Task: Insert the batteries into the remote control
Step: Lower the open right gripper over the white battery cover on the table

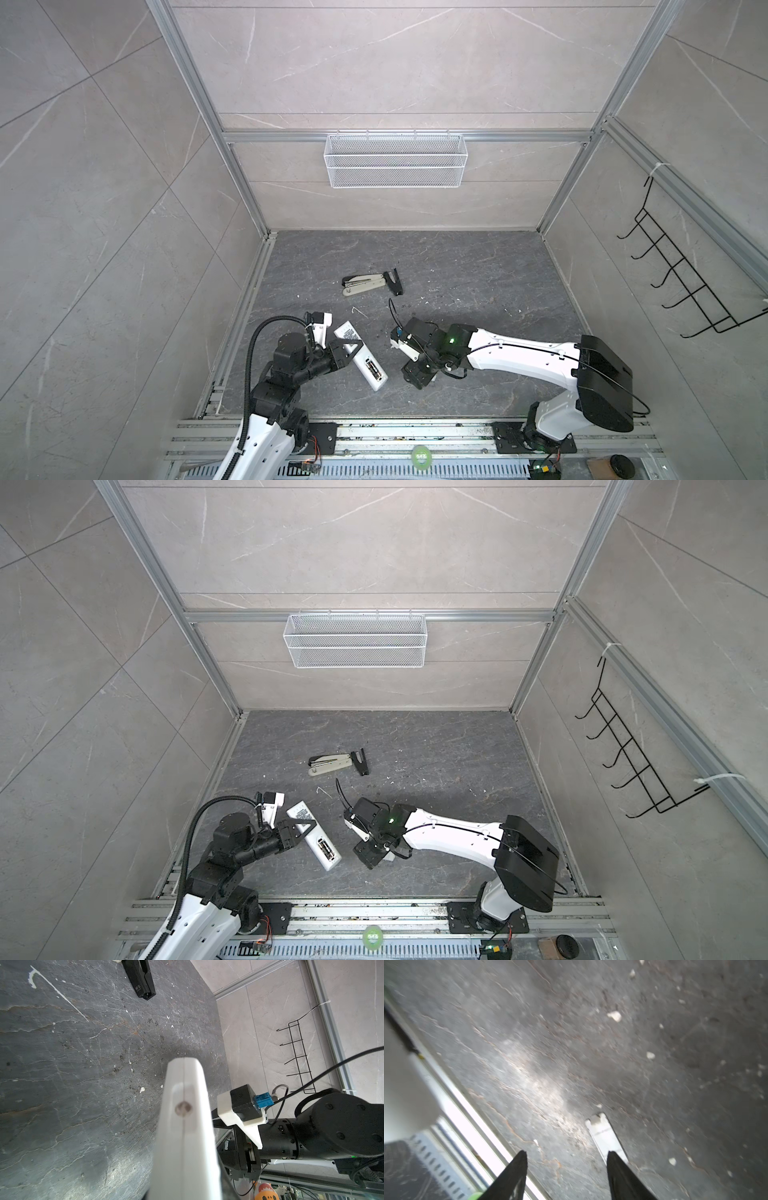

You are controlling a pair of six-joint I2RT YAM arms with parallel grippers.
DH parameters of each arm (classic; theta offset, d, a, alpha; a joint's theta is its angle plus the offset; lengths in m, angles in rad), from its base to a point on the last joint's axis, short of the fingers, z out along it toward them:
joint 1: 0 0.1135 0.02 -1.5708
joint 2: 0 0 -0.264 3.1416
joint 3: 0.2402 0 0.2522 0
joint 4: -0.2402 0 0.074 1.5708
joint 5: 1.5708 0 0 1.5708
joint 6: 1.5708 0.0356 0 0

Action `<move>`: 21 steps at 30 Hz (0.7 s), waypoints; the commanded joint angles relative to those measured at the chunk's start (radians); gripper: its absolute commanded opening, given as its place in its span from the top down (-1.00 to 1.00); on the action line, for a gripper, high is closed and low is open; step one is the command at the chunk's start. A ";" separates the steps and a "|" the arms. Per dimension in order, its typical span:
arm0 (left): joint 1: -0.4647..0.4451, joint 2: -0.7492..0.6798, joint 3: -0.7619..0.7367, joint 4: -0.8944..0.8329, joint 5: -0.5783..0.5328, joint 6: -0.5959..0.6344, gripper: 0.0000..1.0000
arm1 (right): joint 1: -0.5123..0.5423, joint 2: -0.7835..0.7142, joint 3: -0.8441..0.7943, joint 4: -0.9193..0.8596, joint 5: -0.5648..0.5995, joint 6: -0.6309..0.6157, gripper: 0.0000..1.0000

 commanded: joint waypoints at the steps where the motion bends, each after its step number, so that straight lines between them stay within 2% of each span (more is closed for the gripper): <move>1: -0.003 -0.013 0.036 0.058 0.038 0.018 1.00 | 0.002 0.003 -0.042 -0.070 0.047 -0.015 -0.31; 6: -0.003 -0.023 0.038 0.050 0.035 0.018 1.00 | -0.005 0.037 -0.050 -0.036 0.044 -0.015 -0.37; 21: -0.003 -0.021 0.036 0.055 0.036 0.017 1.00 | -0.040 0.116 -0.051 0.024 0.039 -0.054 -0.35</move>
